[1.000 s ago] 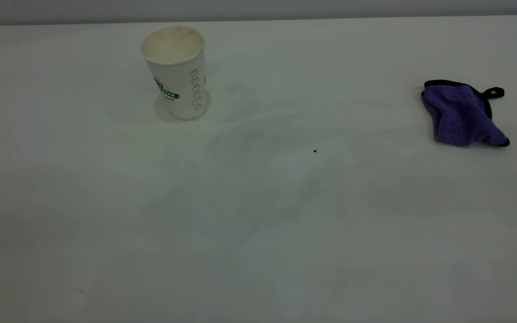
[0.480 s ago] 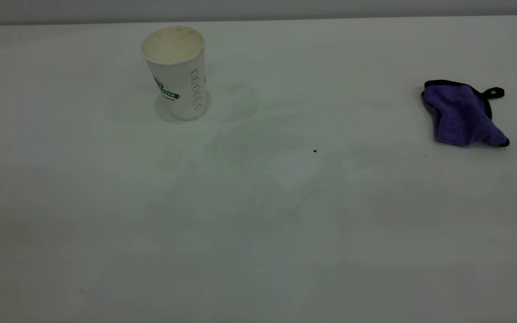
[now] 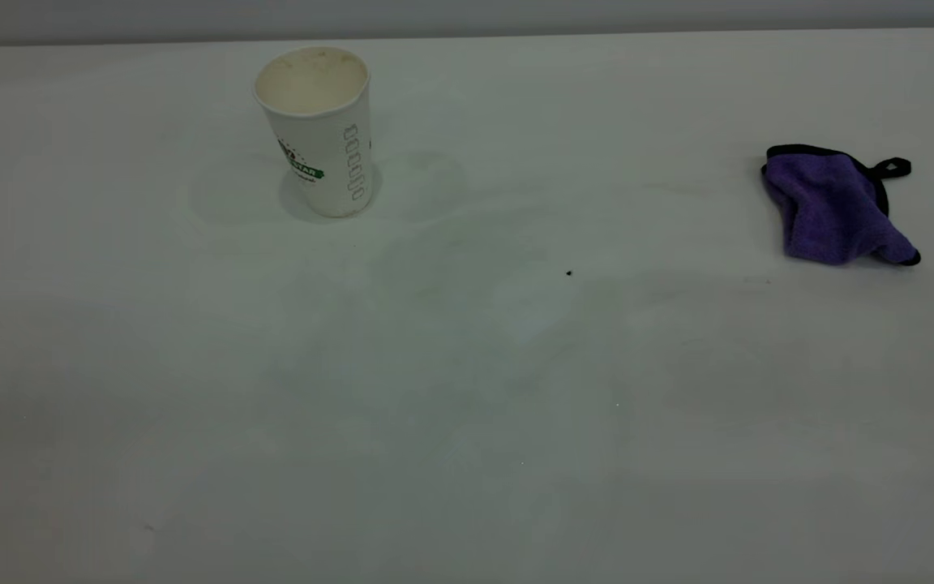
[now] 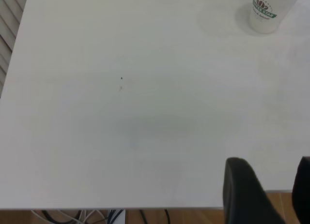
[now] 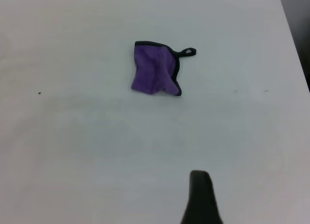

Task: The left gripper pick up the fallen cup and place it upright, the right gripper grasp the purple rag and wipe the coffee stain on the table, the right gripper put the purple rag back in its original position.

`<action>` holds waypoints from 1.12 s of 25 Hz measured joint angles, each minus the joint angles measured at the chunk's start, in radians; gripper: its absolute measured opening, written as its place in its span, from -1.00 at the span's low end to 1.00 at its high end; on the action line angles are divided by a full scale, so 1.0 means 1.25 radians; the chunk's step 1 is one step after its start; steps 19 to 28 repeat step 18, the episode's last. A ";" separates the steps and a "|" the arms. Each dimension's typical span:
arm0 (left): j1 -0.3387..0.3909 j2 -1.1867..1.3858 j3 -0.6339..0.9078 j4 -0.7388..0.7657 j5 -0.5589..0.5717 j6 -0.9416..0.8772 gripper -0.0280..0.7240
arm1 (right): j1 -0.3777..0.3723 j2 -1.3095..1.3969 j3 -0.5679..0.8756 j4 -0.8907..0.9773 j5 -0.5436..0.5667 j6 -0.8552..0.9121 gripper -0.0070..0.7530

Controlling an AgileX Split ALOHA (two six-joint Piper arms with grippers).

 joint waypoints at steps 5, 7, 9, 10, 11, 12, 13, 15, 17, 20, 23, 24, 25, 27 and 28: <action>0.000 0.000 0.000 0.000 0.000 0.000 -0.09 | -0.001 0.000 0.000 0.000 0.000 0.000 0.56; 0.000 0.000 0.000 0.000 0.000 0.000 -0.09 | -0.001 0.000 0.000 0.000 0.000 0.000 0.54; 0.000 0.000 0.000 0.000 0.000 0.000 -0.09 | -0.001 0.000 0.000 0.000 0.000 0.000 0.52; 0.000 0.000 0.000 0.000 0.000 0.000 -0.09 | -0.001 0.000 0.000 0.000 0.000 0.000 0.52; 0.000 0.000 0.000 0.000 0.000 0.000 -0.09 | -0.001 0.000 0.000 0.000 0.000 0.000 0.51; 0.000 0.000 0.000 0.000 0.000 0.000 -0.09 | -0.001 0.000 0.000 0.000 0.000 0.000 0.49; 0.000 0.000 0.000 0.000 0.000 0.000 -0.09 | -0.001 0.000 0.000 0.000 0.000 0.000 0.48; 0.000 0.000 0.000 0.000 0.000 0.000 -0.09 | -0.001 0.000 0.000 0.000 0.000 0.000 0.46; 0.000 0.000 0.000 0.000 0.000 0.000 -0.09 | -0.001 0.000 0.000 0.000 0.000 0.000 0.44; 0.000 0.000 0.000 0.000 0.000 0.000 -0.09 | -0.001 0.000 0.000 0.000 0.000 0.000 0.43; 0.000 0.000 0.000 0.000 0.000 0.000 -0.09 | -0.001 0.000 0.000 0.000 0.000 0.000 0.43; 0.000 0.000 0.000 0.000 0.000 0.000 -0.09 | -0.001 0.000 0.000 0.000 0.000 0.000 0.43; 0.000 0.000 0.000 0.000 0.000 0.000 -0.09 | -0.001 0.000 0.000 0.000 0.000 0.000 0.43; 0.000 0.000 0.000 0.000 0.000 0.000 -0.09 | -0.001 0.000 0.000 0.000 0.000 0.000 0.43; 0.000 0.000 0.000 0.000 0.000 0.000 -0.09 | -0.001 0.000 0.000 0.000 0.000 0.000 0.43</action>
